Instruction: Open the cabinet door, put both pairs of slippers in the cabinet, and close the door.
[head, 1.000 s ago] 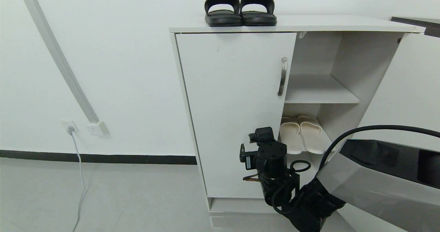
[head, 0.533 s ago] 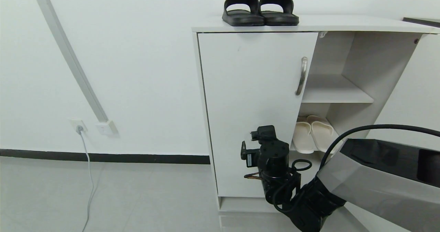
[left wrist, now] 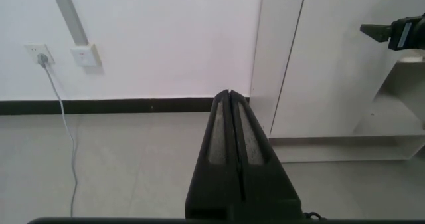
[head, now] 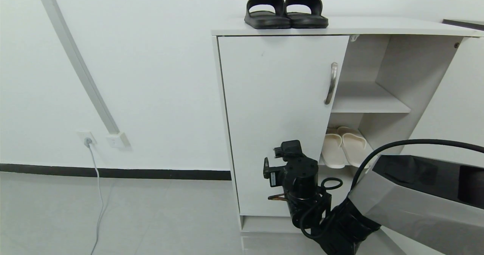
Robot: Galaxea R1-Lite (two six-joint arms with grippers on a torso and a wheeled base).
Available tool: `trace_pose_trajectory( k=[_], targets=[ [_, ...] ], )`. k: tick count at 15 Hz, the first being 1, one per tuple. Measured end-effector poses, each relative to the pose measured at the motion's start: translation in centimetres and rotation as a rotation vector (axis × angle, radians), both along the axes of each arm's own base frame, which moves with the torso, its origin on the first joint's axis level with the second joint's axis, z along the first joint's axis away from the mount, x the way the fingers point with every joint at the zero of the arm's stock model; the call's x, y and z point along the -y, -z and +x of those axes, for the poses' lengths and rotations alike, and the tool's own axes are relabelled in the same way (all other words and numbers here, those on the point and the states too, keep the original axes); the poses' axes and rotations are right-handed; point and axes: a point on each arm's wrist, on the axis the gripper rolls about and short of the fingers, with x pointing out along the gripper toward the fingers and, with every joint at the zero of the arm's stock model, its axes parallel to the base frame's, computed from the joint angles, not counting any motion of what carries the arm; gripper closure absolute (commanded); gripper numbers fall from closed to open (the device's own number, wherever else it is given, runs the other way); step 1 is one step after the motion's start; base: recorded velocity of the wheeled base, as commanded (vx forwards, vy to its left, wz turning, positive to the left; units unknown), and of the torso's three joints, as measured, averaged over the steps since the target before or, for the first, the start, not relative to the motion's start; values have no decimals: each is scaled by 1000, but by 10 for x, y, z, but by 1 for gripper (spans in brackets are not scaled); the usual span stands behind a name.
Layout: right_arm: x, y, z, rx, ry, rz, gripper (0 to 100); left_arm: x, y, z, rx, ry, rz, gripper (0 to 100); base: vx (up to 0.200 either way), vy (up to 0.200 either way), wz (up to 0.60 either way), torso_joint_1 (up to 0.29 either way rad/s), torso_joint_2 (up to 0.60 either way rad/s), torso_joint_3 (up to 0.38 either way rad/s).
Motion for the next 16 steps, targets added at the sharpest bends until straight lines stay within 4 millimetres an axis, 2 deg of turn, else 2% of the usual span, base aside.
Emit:
trace_pose_trajectory(
  k=[3, 7, 16],
  targets=[
    [0, 0, 0, 0, 0, 0, 0, 0, 0, 0, 0, 0, 0, 100, 0, 0, 0, 0, 0, 0],
    [0, 0, 0, -2, 0, -2, 0, 0, 0, 0, -2, 0, 0, 100, 0, 0, 0, 5, -210, -310],
    [0, 0, 0, 0, -2, -1, 0, 0, 0, 0, 0, 0, 0, 100, 0, 0, 0, 90, -487, -353]
  ],
)
